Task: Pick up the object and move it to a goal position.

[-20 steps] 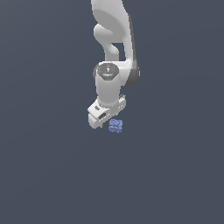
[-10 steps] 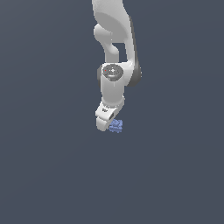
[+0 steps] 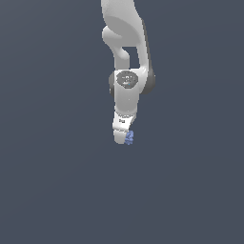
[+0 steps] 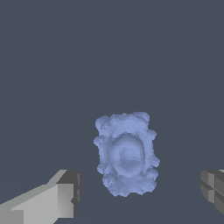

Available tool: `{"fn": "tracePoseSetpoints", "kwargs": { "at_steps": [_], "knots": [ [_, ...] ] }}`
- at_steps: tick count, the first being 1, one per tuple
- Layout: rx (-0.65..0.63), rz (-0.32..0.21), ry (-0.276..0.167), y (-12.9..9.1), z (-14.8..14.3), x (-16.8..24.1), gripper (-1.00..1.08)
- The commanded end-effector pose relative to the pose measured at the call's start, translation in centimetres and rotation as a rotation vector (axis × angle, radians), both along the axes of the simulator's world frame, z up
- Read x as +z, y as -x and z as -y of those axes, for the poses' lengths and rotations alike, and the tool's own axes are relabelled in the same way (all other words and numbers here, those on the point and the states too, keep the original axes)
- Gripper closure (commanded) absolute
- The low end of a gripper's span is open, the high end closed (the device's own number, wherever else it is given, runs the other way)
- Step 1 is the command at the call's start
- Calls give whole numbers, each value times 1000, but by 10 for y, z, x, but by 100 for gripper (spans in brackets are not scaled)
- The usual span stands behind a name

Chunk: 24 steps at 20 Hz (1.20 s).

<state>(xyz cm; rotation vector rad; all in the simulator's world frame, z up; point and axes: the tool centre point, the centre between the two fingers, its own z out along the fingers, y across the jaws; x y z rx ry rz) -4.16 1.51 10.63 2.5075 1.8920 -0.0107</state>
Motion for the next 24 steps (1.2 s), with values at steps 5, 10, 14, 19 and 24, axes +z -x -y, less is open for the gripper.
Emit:
{"fn": "tracePoseSetpoints", "kwargs": {
  "at_steps": [5, 10, 14, 19, 24],
  "knots": [
    [99, 4, -4, 3, -6, -3, -92],
    [127, 5, -5, 3, -7, -3, -92],
    [123, 5, -5, 3, -7, -5, -92],
    [125, 5, -5, 4, -8, -19, -92],
    [127, 5, -5, 5, -8, -43, -92]
  ]
}}
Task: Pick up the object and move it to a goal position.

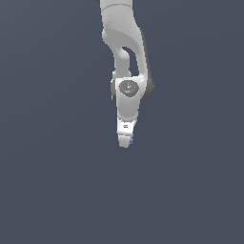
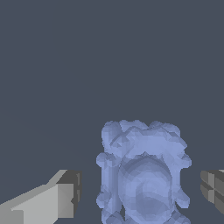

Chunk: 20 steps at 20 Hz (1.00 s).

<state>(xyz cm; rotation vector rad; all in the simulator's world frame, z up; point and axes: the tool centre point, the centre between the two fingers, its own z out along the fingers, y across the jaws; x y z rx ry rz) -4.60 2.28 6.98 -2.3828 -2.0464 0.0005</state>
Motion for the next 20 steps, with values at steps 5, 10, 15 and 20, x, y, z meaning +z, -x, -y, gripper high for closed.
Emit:
{"fn": "tracePoseSetpoints", "kwargs": {
  "at_steps": [5, 10, 15, 20],
  "knots": [
    [1, 0, 0, -1, 0, -17, -92],
    [1, 0, 0, -1, 0, -17, 108],
    [1, 0, 0, -1, 0, -17, 108],
    [1, 13, 1, -5, 0, -14, 108]
  ]
}}
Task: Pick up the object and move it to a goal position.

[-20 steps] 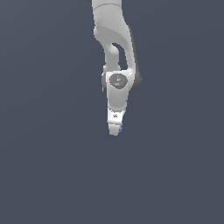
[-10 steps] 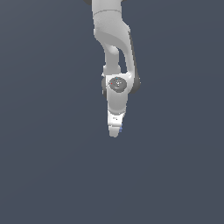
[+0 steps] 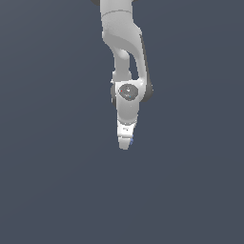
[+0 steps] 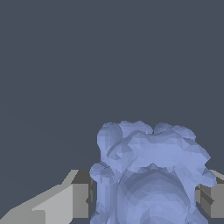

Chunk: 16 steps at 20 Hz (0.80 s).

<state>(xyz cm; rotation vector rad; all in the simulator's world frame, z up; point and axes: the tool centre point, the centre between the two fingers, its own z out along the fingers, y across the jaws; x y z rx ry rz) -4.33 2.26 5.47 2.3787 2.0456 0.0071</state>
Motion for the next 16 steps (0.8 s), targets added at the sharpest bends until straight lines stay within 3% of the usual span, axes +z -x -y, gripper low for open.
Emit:
{"fn": "tracePoseSetpoints", "kwargs": {
  "at_steps": [1, 8, 12, 16],
  "knots": [
    [0, 14, 0, -5, 0, 3, 108],
    [0, 136, 0, -42, 1, 33, 108],
    [0, 255, 0, -75, 1, 66, 108],
    [-1, 406, 0, -110, 2, 113, 108]
  ]
}}
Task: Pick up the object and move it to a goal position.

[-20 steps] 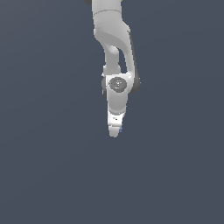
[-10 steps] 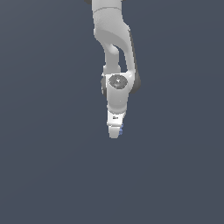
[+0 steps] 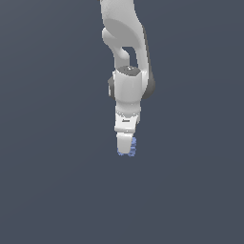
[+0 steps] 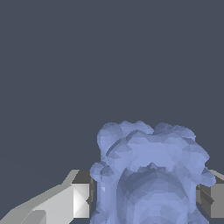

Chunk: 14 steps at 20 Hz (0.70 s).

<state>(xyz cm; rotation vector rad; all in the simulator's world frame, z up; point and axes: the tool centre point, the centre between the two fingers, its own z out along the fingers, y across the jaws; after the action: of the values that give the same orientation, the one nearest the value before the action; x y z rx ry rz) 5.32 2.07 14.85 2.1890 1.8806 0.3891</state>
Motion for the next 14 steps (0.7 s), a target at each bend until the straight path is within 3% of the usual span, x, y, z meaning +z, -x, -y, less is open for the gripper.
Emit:
{"fn": "tracePoseSetpoints", "kwargs": {
  "at_steps": [1, 8, 14],
  "knots": [
    [0, 102, 0, -22, 0, 34, 108],
    [0, 385, -2, -63, 2, 136, 108],
    [0, 565, -4, -73, 2, 206, 108]
  ]
}}
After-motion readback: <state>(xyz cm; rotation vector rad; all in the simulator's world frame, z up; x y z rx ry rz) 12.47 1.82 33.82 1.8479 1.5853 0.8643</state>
